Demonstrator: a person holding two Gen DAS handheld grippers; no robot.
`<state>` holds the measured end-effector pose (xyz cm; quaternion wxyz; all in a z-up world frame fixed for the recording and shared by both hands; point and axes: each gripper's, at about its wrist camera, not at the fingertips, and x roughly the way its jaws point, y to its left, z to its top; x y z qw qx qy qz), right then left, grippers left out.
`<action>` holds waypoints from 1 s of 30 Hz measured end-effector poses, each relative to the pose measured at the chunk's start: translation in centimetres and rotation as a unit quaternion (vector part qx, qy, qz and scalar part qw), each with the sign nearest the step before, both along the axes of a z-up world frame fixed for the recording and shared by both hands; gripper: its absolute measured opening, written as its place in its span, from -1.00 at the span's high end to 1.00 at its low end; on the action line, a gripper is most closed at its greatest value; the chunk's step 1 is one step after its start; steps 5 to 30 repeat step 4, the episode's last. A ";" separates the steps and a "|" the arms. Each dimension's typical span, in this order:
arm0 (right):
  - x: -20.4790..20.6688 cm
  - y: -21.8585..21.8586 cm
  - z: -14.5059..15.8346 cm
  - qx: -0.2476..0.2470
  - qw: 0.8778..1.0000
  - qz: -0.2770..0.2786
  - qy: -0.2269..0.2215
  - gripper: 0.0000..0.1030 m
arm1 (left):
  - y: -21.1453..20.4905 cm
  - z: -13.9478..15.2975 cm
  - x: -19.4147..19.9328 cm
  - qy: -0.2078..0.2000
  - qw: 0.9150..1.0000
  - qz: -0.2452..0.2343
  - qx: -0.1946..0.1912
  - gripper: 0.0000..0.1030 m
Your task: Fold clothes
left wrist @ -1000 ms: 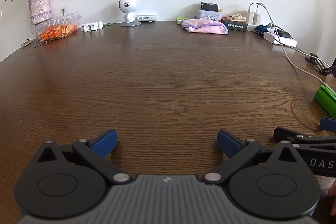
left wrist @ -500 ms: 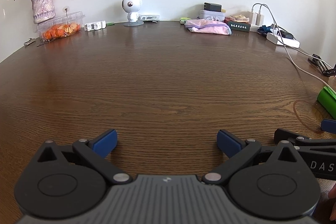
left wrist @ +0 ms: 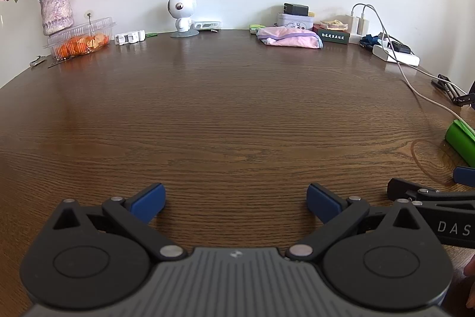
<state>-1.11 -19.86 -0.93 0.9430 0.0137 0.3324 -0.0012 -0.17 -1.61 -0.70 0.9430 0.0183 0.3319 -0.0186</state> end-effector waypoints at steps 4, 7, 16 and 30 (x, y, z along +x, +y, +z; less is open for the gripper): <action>0.0 0.0 0.0 0.000 1.000 0.000 0.000 -1.00 | 0.0 0.0 0.0 0.000 1.000 0.000 0.000 -0.99; 0.0 0.0 0.0 0.000 1.000 0.000 0.000 -1.00 | 0.0 0.0 0.0 0.000 1.000 0.000 0.000 -0.99; 0.0 0.0 0.0 0.000 1.000 0.000 0.000 -1.00 | 0.0 0.0 0.0 0.000 1.000 0.000 0.000 -0.99; 0.0 0.0 0.0 0.000 1.000 0.000 0.000 -1.00 | 0.0 0.0 0.0 0.000 1.000 0.000 0.000 -0.99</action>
